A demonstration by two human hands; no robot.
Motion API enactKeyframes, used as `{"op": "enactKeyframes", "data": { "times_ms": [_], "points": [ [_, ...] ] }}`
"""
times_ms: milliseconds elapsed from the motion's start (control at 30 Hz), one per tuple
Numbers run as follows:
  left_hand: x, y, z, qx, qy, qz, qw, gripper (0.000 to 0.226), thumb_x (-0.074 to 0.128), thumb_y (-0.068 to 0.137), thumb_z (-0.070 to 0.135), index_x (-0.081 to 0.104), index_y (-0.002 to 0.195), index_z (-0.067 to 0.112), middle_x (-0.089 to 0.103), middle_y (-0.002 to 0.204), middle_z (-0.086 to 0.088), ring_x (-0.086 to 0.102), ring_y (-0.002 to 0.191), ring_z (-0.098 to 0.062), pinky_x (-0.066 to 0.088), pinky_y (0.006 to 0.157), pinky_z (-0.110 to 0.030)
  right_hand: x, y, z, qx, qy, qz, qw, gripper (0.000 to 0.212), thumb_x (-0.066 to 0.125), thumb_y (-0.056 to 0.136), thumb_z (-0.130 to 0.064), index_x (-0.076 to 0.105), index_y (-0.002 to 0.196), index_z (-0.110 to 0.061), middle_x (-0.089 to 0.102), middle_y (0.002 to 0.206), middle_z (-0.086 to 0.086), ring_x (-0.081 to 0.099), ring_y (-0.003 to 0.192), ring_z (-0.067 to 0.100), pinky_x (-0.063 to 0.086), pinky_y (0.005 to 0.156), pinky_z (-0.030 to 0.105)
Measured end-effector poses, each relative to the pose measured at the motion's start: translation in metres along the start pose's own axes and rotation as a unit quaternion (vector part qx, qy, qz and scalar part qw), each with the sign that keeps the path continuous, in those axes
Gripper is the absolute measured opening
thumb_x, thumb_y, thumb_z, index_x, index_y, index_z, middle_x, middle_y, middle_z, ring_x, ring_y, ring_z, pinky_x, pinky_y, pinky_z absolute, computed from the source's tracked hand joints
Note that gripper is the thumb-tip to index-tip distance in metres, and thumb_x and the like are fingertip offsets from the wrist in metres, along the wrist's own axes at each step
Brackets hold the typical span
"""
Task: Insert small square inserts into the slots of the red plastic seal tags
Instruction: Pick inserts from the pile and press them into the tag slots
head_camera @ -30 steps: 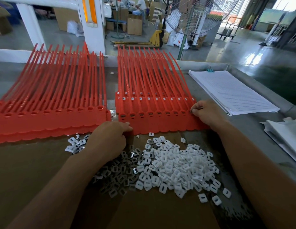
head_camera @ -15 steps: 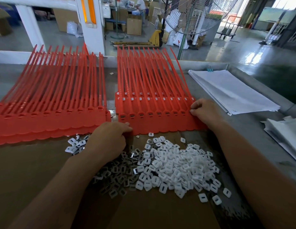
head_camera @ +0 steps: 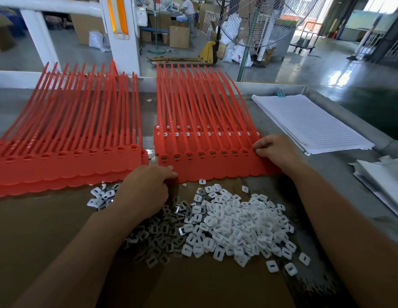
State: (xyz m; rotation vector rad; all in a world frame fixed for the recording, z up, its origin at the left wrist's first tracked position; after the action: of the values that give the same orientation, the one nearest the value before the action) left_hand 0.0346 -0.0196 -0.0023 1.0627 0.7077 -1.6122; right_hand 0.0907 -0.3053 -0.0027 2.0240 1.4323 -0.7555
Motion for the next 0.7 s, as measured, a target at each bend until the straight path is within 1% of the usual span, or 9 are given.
{"op": "enactKeyframes", "data": {
  "times_ms": [67, 133, 200, 333, 367, 433, 533, 633, 700],
  "points": [
    [0.000, 0.000, 0.000, 0.001, 0.001, 0.001, 1.000, 0.053, 0.042, 0.082, -0.003, 0.052, 0.127, 0.022, 0.043, 0.138, 0.013, 0.037, 0.129, -0.011, 0.027, 0.107, -0.028, 0.001, 0.002, 0.000, 0.006, -0.008, 0.015, 1.000, 0.015, 0.067, 0.077, -0.003, 0.071, 0.086, -0.015, 0.062, 0.083, 0.000, 0.055, 0.083, 0.012, 0.039, 0.076, 0.022],
    [0.000, 0.000, -0.001, -0.002, 0.000, 0.004, 1.000, 0.052, 0.042, 0.083, -0.002, 0.052, 0.127, 0.022, 0.043, 0.138, 0.013, 0.037, 0.129, -0.011, 0.026, 0.107, -0.028, 0.003, 0.003, 0.001, 0.009, -0.003, 0.030, 0.999, 0.017, 0.066, 0.078, -0.003, 0.067, 0.077, -0.020, 0.060, 0.079, -0.003, 0.054, 0.076, 0.010, 0.039, 0.066, 0.020],
    [0.000, 0.000, -0.001, -0.001, 0.000, 0.004, 1.000, 0.052, 0.042, 0.083, -0.002, 0.052, 0.127, 0.023, 0.043, 0.138, 0.013, 0.036, 0.130, -0.010, 0.026, 0.107, -0.027, 0.006, 0.004, 0.002, 0.006, 0.004, 0.035, 0.999, 0.021, 0.064, 0.079, -0.001, 0.063, 0.074, -0.022, 0.059, 0.075, -0.004, 0.052, 0.069, 0.007, 0.038, 0.062, 0.018],
    [0.000, 0.000, -0.001, -0.001, 0.001, 0.003, 1.000, 0.053, 0.041, 0.082, -0.003, 0.052, 0.127, 0.023, 0.043, 0.139, 0.012, 0.036, 0.130, -0.011, 0.025, 0.107, -0.027, 0.004, 0.003, 0.000, -0.004, 0.009, 0.024, 1.000, 0.016, 0.061, 0.080, 0.002, 0.068, 0.086, -0.012, 0.063, 0.084, 0.004, 0.055, 0.073, 0.010, 0.040, 0.070, 0.019],
    [0.000, 0.000, -0.001, -0.001, 0.002, 0.002, 1.000, 0.053, 0.041, 0.083, -0.003, 0.052, 0.128, 0.022, 0.043, 0.139, 0.013, 0.036, 0.130, -0.011, 0.026, 0.107, -0.027, 0.003, 0.002, -0.001, -0.007, 0.015, 0.024, 1.000, 0.016, 0.061, 0.081, 0.002, 0.068, 0.089, -0.010, 0.063, 0.085, 0.004, 0.054, 0.071, 0.009, 0.040, 0.068, 0.014],
    [0.000, 0.000, -0.001, -0.001, 0.002, -0.002, 1.000, 0.053, 0.041, 0.083, -0.003, 0.052, 0.128, 0.022, 0.042, 0.139, 0.013, 0.036, 0.130, -0.010, 0.026, 0.107, -0.026, -0.003, -0.003, -0.005, -0.013, 0.029, 0.035, 0.999, 0.015, 0.060, 0.083, 0.000, 0.069, 0.092, -0.009, 0.061, 0.085, 0.002, 0.050, 0.066, 0.000, 0.035, 0.056, 0.000],
    [0.000, 0.001, -0.001, -0.003, 0.001, -0.001, 1.000, 0.053, 0.040, 0.083, -0.002, 0.052, 0.128, 0.023, 0.043, 0.138, 0.014, 0.036, 0.130, -0.010, 0.026, 0.106, -0.026, -0.011, -0.014, -0.018, -0.045, 0.009, 0.048, 0.998, 0.013, 0.062, 0.083, -0.006, 0.069, 0.093, -0.010, 0.061, 0.085, -0.002, 0.052, 0.072, 0.004, 0.032, 0.054, -0.003],
    [0.000, 0.001, -0.002, -0.005, 0.001, -0.001, 1.000, 0.053, 0.040, 0.083, -0.001, 0.052, 0.128, 0.024, 0.042, 0.139, 0.014, 0.036, 0.129, -0.010, 0.027, 0.105, -0.026, -0.009, -0.032, -0.043, -0.090, 0.007, 0.007, 0.996, 0.011, 0.065, 0.082, -0.005, 0.070, 0.091, -0.008, 0.061, 0.081, -0.004, 0.052, 0.072, 0.002, 0.034, 0.059, -0.003],
    [0.000, 0.001, -0.002, -0.006, 0.002, -0.001, 1.000, 0.052, 0.040, 0.083, -0.001, 0.052, 0.128, 0.024, 0.043, 0.138, 0.014, 0.037, 0.129, -0.011, 0.027, 0.105, -0.026, -0.003, -0.048, -0.063, -0.124, 0.014, -0.051, 0.991, 0.008, 0.064, 0.082, -0.005, 0.068, 0.086, -0.011, 0.060, 0.077, -0.010, 0.051, 0.070, -0.003, 0.038, 0.064, 0.004]
  ]
}}
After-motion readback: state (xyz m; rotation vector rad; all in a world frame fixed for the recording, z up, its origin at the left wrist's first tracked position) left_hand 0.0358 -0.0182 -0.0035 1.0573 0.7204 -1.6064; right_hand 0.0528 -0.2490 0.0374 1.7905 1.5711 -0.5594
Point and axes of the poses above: each hand's wrist, its own y-axis towards the middle knuckle, its own x-axis out of the palm, z = x × y, the point moved 5 cm from there along y, towards the middle knuckle
